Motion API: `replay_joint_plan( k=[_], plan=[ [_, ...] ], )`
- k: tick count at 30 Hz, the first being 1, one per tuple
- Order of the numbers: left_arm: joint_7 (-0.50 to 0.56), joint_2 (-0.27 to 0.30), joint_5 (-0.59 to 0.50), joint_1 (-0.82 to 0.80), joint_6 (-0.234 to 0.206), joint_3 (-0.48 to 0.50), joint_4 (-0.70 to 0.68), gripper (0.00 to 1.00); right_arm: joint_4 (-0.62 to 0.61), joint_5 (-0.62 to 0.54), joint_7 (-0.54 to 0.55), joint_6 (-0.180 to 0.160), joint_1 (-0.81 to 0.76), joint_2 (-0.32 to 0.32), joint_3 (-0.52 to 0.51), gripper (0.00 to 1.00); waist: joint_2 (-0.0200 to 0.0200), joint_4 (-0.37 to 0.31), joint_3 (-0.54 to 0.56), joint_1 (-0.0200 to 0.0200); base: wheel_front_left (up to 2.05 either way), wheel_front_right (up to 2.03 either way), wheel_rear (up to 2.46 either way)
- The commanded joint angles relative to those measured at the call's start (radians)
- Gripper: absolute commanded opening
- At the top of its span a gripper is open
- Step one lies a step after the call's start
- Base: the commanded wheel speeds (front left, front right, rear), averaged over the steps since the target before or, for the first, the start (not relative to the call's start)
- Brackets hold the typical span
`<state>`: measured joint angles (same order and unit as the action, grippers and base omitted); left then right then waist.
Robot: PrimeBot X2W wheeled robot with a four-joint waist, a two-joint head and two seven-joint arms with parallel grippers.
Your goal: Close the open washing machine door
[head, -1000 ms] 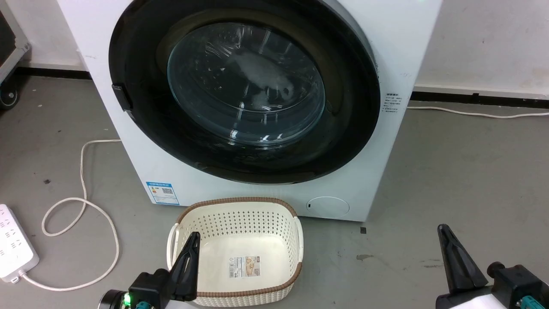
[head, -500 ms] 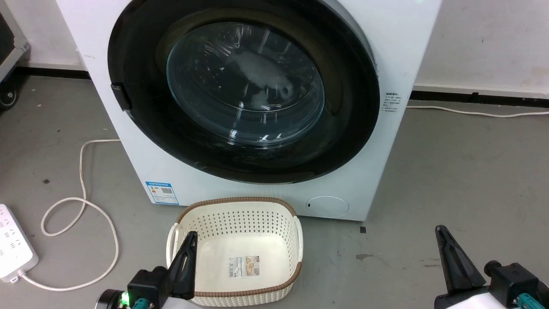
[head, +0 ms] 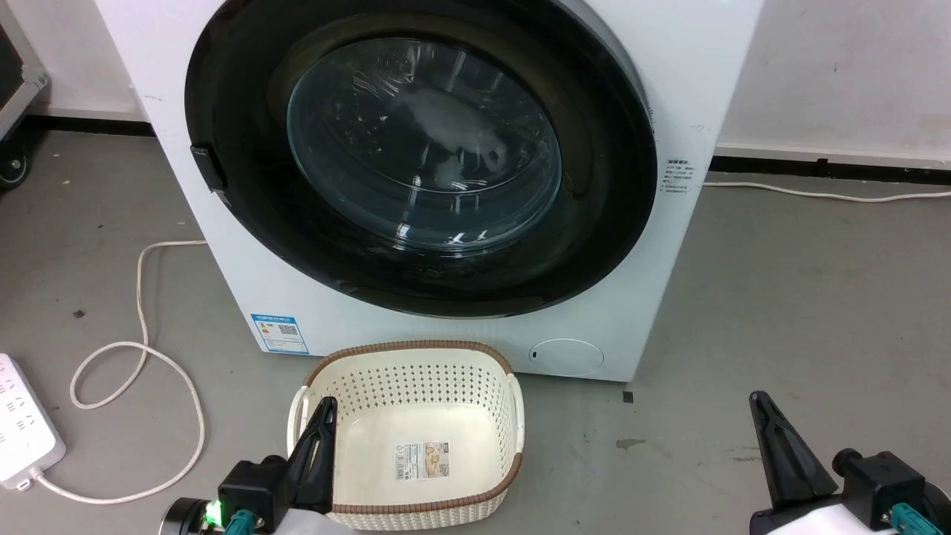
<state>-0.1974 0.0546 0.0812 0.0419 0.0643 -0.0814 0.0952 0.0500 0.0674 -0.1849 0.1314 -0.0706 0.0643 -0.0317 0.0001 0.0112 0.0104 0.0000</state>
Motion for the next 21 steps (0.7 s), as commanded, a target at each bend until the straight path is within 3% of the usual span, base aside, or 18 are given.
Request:
replay_joint_plan(
  k=[1, 21],
  plan=[
    [0.006, 0.001, -0.008, -0.008, -0.003, 0.005, -0.005, 0.00, -0.009, -0.009, 0.006, 0.000, 0.016, -0.003, 0.001, 0.00, -0.0001, 0.000, 0.000, 0.0000, 0.00, 0.00, 0.00],
    [0.051, -0.001, -0.025, -0.016, -0.017, 0.023, -0.026, 0.00, -0.018, -0.022, 0.048, 0.000, 0.029, -0.006, 0.008, 0.00, -0.0001, -0.003, -0.003, 0.0000, 0.00, 0.00, 0.00]
  ],
)
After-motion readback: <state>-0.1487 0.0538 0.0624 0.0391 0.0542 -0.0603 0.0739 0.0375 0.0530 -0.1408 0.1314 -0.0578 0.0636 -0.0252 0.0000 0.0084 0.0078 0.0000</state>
